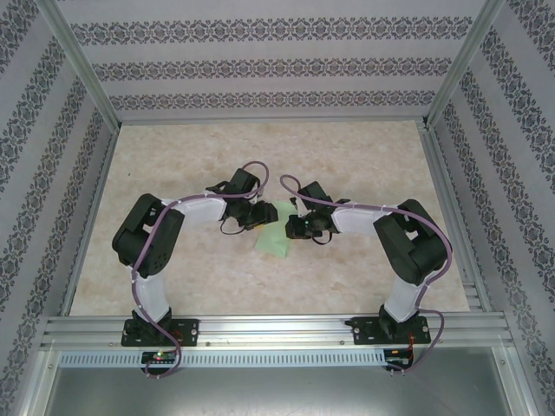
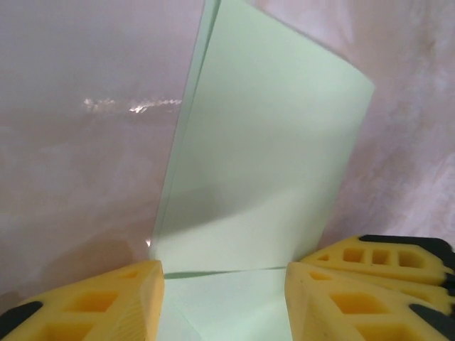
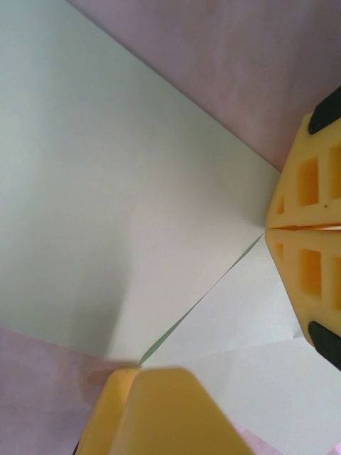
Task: Fold a paper plane with a square sheet of paper (pick it up from the middle)
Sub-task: Fold the paper at the center of the table.
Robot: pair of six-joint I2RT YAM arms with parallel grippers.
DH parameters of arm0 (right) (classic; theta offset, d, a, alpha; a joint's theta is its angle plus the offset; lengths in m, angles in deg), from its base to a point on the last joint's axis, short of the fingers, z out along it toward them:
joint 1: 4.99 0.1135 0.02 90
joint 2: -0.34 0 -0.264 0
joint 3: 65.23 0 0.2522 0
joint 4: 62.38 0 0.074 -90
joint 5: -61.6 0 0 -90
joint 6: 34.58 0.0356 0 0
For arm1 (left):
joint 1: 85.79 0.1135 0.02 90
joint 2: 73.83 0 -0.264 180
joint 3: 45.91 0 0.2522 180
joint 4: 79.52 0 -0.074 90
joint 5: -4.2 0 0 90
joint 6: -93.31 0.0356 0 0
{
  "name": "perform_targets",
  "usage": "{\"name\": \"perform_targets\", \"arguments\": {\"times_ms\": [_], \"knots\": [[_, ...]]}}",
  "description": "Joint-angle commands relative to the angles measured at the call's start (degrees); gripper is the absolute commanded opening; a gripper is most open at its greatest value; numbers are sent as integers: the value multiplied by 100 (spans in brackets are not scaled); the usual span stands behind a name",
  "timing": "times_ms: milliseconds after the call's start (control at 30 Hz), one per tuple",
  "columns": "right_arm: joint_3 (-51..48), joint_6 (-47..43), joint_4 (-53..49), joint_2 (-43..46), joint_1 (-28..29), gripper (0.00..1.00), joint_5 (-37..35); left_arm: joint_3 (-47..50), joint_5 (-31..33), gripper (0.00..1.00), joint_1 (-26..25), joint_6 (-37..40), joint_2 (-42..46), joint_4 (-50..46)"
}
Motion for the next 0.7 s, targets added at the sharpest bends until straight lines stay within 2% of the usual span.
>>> {"name": "perform_targets", "arguments": {"times_ms": [0, 67, 267, 400, 667], "knots": [[-225, -121, -588, -297, -10, 9, -397, 149, -261, 49, 65, 159, 483, 352], [-209, -100, -589, -319, -8, 9, -386, 209, -352, 38, 39, 184, 506, 351], [-215, -94, -575, -358, -13, 8, -371, 263, -533, 19, -97, 160, 263, 298], [-216, -91, -556, -333, -24, 9, -329, 240, -558, 14, -123, 164, 25, 151], [-30, -56, -587, -15, -22, 9, -74, 148, -526, 13, -233, -14, -274, 106]]}}
